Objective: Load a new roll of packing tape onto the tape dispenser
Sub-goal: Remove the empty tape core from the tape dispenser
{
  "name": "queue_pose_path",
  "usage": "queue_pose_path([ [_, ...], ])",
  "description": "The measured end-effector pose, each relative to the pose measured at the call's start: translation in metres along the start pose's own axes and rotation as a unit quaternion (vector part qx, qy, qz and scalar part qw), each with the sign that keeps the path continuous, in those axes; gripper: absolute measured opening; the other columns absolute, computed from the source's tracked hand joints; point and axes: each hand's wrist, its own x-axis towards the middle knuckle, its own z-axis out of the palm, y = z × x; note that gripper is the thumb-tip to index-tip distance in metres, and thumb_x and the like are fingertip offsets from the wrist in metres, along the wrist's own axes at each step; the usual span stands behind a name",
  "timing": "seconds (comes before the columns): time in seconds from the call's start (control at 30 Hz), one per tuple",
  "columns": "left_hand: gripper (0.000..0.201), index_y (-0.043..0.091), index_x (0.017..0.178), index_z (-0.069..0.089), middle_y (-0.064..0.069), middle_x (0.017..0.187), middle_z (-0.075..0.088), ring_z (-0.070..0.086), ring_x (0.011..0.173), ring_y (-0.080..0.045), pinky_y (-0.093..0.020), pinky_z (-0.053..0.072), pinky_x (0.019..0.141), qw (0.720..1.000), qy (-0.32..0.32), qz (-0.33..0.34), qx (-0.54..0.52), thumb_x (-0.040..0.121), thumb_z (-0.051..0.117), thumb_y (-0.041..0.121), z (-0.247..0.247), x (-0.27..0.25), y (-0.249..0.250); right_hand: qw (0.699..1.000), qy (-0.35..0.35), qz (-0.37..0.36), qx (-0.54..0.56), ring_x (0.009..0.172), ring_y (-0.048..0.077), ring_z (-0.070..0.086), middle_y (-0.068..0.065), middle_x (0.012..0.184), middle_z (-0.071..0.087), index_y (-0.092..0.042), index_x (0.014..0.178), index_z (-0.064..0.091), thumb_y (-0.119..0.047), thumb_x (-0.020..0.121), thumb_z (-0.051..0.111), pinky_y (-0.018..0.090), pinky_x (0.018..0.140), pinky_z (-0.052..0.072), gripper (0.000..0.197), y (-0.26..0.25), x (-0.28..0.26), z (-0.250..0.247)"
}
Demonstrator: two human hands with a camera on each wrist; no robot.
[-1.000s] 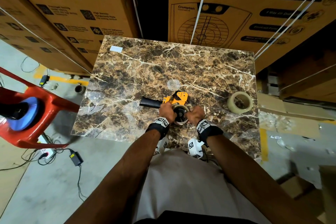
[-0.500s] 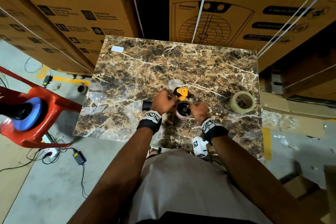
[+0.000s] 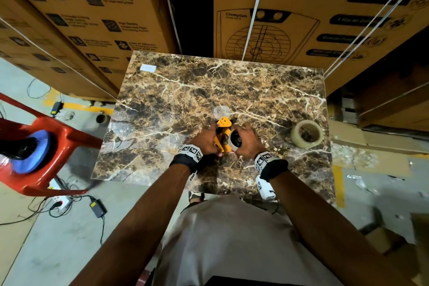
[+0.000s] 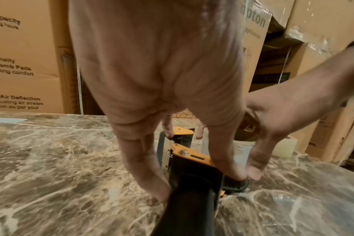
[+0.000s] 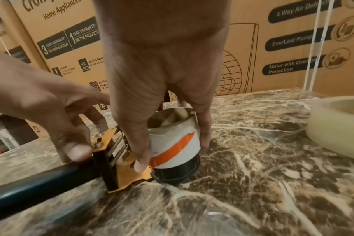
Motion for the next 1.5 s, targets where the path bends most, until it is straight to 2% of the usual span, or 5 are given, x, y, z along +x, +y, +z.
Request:
queue_pose_path([
  [0.17, 0.129, 0.033, 0.159, 0.004, -0.013, 0.167, -0.003, 0.020, 0.149, -0.047, -0.060, 0.044, 0.106, 0.989, 0.009, 0.055, 0.134, 0.065, 0.092, 0.034, -0.004, 0.007, 0.015, 0.996, -0.006, -0.003, -0.088, 0.132, 0.046, 0.045, 0.014, 0.148, 0.035, -0.022, 0.154, 0.031, -0.032, 0.072, 0.086, 0.055, 0.095, 0.051, 0.099, -0.007, -0.006, -0.018],
  [0.6, 0.117, 0.018, 0.156, 0.027, -0.023, 0.143, 0.041, 0.044, 0.133, -0.042, -0.052, 0.049, 0.104, 0.991, -0.039, 0.060, 0.117, 0.062, 0.094, 0.037, -0.020, 0.012, 0.032, 0.998, -0.002, -0.008, -0.068, 0.114, 0.046, 0.060, 0.016, 0.124, 0.051, -0.023, 0.148, 0.034, -0.045, 0.065, 0.088, 0.051, 0.087, 0.058, 0.101, -0.015, -0.007, -0.028],
  [0.93, 0.137, 0.023, 0.156, -0.025, -0.030, 0.164, -0.005, 0.031, 0.141, -0.056, -0.059, 0.040, 0.110, 0.995, 0.034, -0.089, -0.030, 0.073, 0.082, 0.049, 0.017, -0.007, 0.017, 0.998, 0.030, 0.046, 0.033, 0.127, 0.046, 0.052, 0.020, 0.143, 0.044, -0.012, 0.150, 0.028, -0.045, 0.063, 0.092, 0.053, 0.099, 0.051, 0.113, -0.009, -0.014, -0.022],
  [1.1, 0.070, 0.009, 0.119, 0.066, -0.011, 0.110, 0.072, 0.067, 0.100, -0.038, -0.046, 0.060, 0.086, 0.978, 0.042, -0.151, -0.135, 0.067, 0.076, 0.055, 0.022, -0.017, 0.008, 0.993, 0.060, 0.040, 0.093, 0.118, 0.037, 0.057, 0.015, 0.130, 0.054, -0.009, 0.141, 0.042, -0.048, 0.053, 0.092, 0.046, 0.094, 0.056, 0.109, -0.006, -0.016, -0.023],
  [1.5, 0.050, 0.009, 0.091, 0.072, -0.008, 0.088, 0.074, 0.066, 0.070, -0.018, -0.027, 0.050, 0.067, 0.880, 0.051, -0.100, -0.461, 0.088, 0.048, 0.054, -0.024, -0.023, 0.011, 0.873, 0.047, -0.023, 0.484, 0.126, 0.021, 0.059, -0.004, 0.134, 0.065, -0.029, 0.138, 0.057, -0.032, 0.065, 0.094, 0.048, 0.107, 0.049, 0.082, -0.011, -0.007, -0.077],
])
